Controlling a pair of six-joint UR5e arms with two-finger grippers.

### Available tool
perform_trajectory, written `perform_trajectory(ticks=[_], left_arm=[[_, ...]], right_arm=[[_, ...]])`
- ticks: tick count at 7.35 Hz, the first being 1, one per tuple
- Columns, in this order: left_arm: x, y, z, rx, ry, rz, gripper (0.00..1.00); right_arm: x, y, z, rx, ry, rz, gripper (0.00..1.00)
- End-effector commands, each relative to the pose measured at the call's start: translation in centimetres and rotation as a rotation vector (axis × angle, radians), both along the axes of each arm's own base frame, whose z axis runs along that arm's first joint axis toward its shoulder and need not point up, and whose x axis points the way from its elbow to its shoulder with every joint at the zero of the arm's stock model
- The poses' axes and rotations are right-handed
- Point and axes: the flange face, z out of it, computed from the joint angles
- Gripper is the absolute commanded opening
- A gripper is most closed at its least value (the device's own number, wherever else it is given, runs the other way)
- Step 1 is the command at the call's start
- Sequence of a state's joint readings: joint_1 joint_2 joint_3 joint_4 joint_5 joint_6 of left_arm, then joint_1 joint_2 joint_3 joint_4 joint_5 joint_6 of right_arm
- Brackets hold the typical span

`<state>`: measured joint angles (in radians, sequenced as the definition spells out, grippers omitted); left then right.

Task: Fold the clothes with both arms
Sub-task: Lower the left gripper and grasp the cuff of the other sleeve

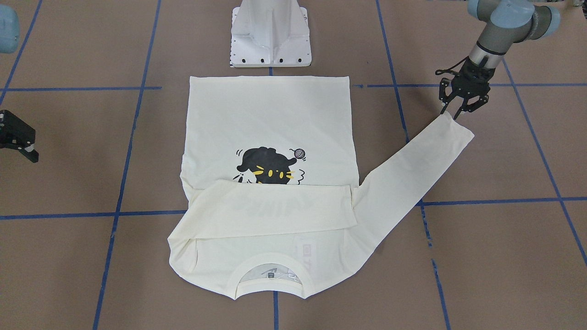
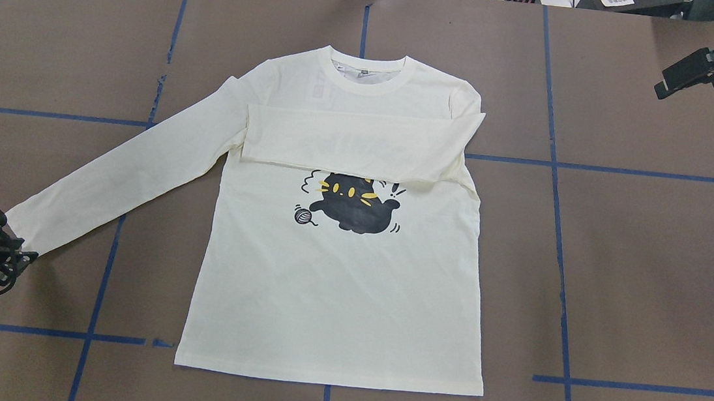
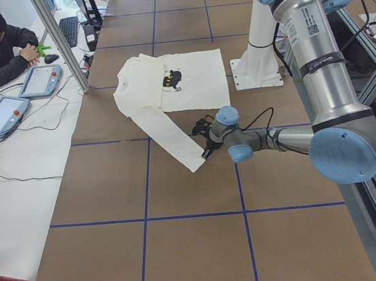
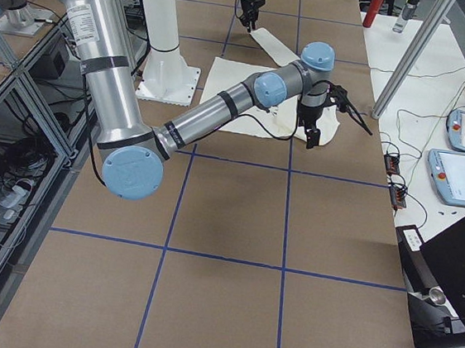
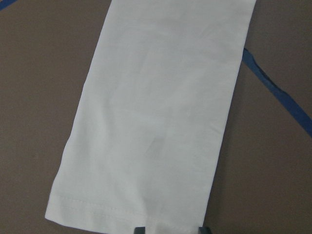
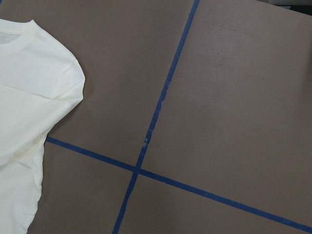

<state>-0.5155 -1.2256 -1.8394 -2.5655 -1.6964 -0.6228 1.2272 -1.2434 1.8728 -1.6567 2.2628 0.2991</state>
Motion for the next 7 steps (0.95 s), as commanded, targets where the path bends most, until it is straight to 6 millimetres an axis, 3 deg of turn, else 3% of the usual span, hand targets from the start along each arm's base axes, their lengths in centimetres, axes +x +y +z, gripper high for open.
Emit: perform_trajectory(ticks=[1, 3, 4, 5, 6, 7], left_arm=[[0.0, -0.2, -0.4, 0.014, 0.004, -0.013, 0.00], [0.3, -0.8, -1.9, 0.029, 0.031, -0.023, 0.00], [0.1, -1.5, -4.4, 0.059, 0.074, -0.042, 0.00], [-1.0, -4.3, -7.2, 0.092, 0.126, -0.110, 0.00], [-1.2, -8.4, -10.2, 0.106, 0.134, -0.182, 0.00], [0.6, -12.0, -14.7, 0.106, 0.136, -0.211, 0.00]], right_arm=[[0.0, 0.0, 0.1, -0.001, 0.002, 0.001, 1.00], [0.0, 0.0, 0.3, -0.002, 0.006, 0.001, 1.00], [0.1, 0.1, 0.9, -0.012, 0.009, 0.001, 1.00], [0.2, 0.3, 1.4, -0.019, 0.012, 0.003, 1.00], [0.6, 0.3, 1.4, -0.021, 0.012, 0.010, 1.00], [0.7, 0.3, 1.5, -0.022, 0.012, 0.012, 1.00]])
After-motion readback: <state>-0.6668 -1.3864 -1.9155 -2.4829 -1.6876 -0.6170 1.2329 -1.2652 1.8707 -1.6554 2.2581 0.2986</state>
